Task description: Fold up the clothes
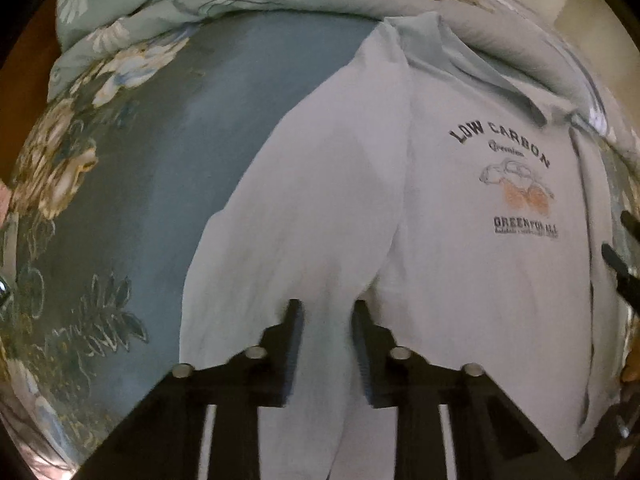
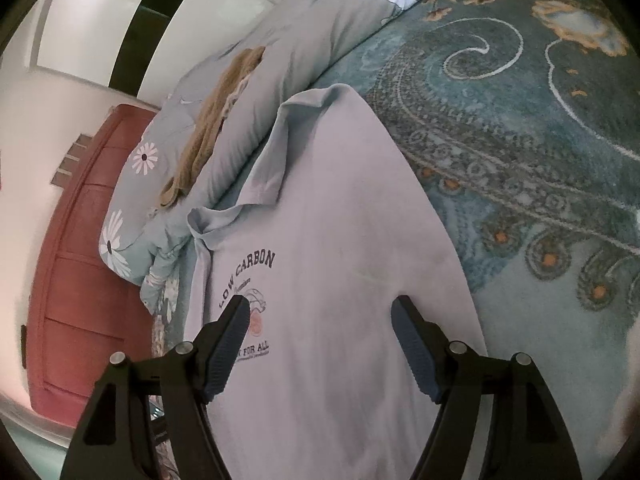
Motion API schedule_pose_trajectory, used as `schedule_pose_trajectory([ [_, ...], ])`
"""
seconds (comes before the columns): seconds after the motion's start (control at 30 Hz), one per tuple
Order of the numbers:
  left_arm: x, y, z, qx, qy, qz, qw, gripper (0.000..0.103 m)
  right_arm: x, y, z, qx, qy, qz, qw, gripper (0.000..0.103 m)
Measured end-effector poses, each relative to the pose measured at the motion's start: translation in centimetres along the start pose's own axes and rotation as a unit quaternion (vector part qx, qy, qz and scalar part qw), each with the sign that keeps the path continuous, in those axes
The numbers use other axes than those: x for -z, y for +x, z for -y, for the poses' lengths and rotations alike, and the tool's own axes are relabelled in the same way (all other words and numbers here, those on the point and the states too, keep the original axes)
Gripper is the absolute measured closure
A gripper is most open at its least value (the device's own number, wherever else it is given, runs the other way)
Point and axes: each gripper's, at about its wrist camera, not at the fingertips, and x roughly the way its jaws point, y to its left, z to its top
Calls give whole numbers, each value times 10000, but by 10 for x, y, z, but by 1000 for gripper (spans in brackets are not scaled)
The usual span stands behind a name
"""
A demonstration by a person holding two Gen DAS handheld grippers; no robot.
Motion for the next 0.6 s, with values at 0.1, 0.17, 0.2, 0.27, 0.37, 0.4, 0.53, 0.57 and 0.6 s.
schedule_pose_trajectory([
  [0.1, -3, -7, 2, -30, 83, 161, 9998, 99, 1, 0, 0, -10, 12, 15, 10000, 29],
  [0.17, -10, -15, -11, -153, -75, 327, 9993, 99, 1, 0, 0, -3, -9, 21, 10000, 29],
  [0.2, -15, -19, -21, -250, -193, 419, 9986, 99, 1, 1, -1, 2, -14, 20, 10000, 29],
  [0.27, -28, -24, -49, -428, -473, 540, 9965, 99, 1, 1, -1, 9, -16, 19, 10000, 29],
  [0.37, -58, -27, -100, -734, -899, 642, 9912, 99, 1, 1, 0, 6, -12, 16, 10000, 29],
  [0.4, -68, -27, -117, -843, -1028, 675, 9888, 99, 1, 1, 0, 4, -13, 15, 10000, 29],
  [0.53, -106, -21, -173, -895, -1779, 635, 9779, 99, 2, 1, -1, 28, -62, 32, 10000, 29],
  [0.57, -113, -17, -180, -878, -1935, 612, 9752, 99, 3, 1, -1, 42, -87, 37, 9999, 29],
  [0.6, -119, -13, -187, -861, -2090, 590, 9723, 99, 3, 1, -2, 66, -117, 34, 9999, 29],
])
